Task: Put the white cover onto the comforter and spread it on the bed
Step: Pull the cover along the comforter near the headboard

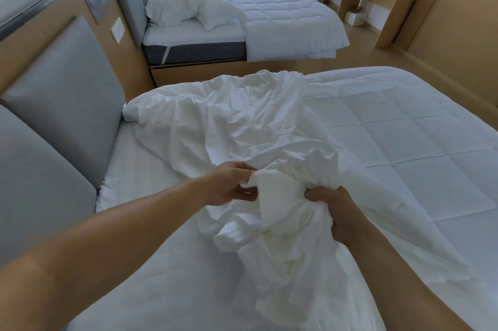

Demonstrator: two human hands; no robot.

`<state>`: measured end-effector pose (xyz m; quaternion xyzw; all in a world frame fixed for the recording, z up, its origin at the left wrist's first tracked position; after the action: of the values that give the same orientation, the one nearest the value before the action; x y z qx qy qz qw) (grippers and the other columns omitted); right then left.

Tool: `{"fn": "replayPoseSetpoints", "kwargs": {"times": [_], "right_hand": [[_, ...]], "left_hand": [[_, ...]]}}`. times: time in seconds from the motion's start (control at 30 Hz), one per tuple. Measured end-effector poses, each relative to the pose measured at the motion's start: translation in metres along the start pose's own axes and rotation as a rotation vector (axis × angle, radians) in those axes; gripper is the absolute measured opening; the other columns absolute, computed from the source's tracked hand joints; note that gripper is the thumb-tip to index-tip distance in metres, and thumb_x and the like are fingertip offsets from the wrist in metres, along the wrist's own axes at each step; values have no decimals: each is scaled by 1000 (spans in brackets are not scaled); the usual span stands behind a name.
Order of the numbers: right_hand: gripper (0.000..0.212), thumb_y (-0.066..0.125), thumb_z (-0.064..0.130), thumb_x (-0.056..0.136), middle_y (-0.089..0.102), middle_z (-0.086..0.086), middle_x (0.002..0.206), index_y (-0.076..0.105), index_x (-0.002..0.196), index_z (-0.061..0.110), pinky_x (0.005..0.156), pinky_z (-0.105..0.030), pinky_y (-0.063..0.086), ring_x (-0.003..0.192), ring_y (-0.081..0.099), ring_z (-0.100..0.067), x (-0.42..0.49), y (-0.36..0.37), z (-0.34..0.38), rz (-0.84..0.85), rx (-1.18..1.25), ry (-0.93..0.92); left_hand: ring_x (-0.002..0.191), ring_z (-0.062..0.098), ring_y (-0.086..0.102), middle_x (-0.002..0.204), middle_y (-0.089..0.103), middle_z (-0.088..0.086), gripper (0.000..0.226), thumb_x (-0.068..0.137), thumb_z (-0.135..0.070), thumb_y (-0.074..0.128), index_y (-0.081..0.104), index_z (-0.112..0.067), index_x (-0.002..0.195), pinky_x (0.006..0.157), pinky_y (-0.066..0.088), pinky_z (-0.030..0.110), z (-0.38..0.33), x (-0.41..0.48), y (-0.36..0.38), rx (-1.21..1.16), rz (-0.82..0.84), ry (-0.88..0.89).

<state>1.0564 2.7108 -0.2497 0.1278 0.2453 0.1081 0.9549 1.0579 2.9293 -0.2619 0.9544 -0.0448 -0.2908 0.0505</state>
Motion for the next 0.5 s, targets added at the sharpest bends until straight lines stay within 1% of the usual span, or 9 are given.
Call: {"fn": "replayPoseSetpoints", "kwargs": {"times": [0.1,0.17,0.23,0.27,0.33,0.37,0.4,0.47,0.5], "right_hand": [[36,66,-7,76,72,-20,90,66,112,-5,61,-44,58,78,72,-37,5,-11,2,-67,-12,-16],[45,70,-4,70,71,-25,103,66,115,-2,65,-45,58,86,72,-39,4,-9,1,-18,-45,-25],[56,71,1,62,70,-26,109,66,117,2,70,-48,58,93,71,-41,0,-1,-2,84,-124,-23],[59,70,2,60,69,-27,111,65,119,4,74,-50,58,96,70,-42,-1,3,-4,144,-164,-14],[66,70,0,60,67,-27,115,62,125,6,81,-56,56,103,67,-45,-4,9,-9,239,-207,13],[70,71,0,59,67,-27,117,60,128,7,83,-58,55,105,65,-46,-4,10,-12,265,-213,25],[72,71,0,59,66,-27,117,59,129,7,84,-60,55,106,65,-47,-4,11,-13,283,-210,29],[68,69,-1,60,66,-28,117,60,128,5,86,-62,54,105,65,-47,-6,12,-11,298,-201,18],[64,68,-2,62,66,-28,117,62,126,5,88,-63,53,105,66,-46,-7,10,-9,297,-202,6]], "left_hand": [[80,28,68,93,62,16,27,76,12,65,58,-1,99,74,62,38,5,-11,26,-38,294,-24],[82,23,66,96,59,14,40,71,8,64,56,-1,110,72,59,32,12,-17,37,116,443,-83],[78,20,65,87,62,10,26,73,-11,67,60,-2,97,71,57,30,12,-26,45,268,531,-130],[76,21,65,82,64,9,25,79,-25,67,63,-5,93,73,55,31,10,-27,46,348,498,-158],[82,29,66,81,69,11,43,92,-49,51,66,-10,101,81,53,34,3,-20,36,592,273,-153],[89,30,68,88,72,11,45,96,-51,48,66,-12,110,87,53,35,-3,-14,34,699,155,-92],[98,28,68,101,72,9,42,96,-48,53,63,-16,121,93,53,35,-7,-9,38,743,101,-13],[117,18,61,128,63,-3,59,86,-45,71,52,-25,139,104,48,36,0,-10,56,671,199,45],[122,16,57,134,59,-7,70,82,-46,75,47,-29,143,107,46,37,8,-14,64,588,276,-2]]}}
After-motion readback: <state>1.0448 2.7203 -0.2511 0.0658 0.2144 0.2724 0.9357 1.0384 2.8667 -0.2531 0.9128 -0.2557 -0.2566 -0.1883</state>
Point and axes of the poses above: each hand's wrist, its own x-axis towards the middle knuckle, its own y-axis out of the palm, z = x × y, the point moved 8 cm from there along x, towards the middle knuckle
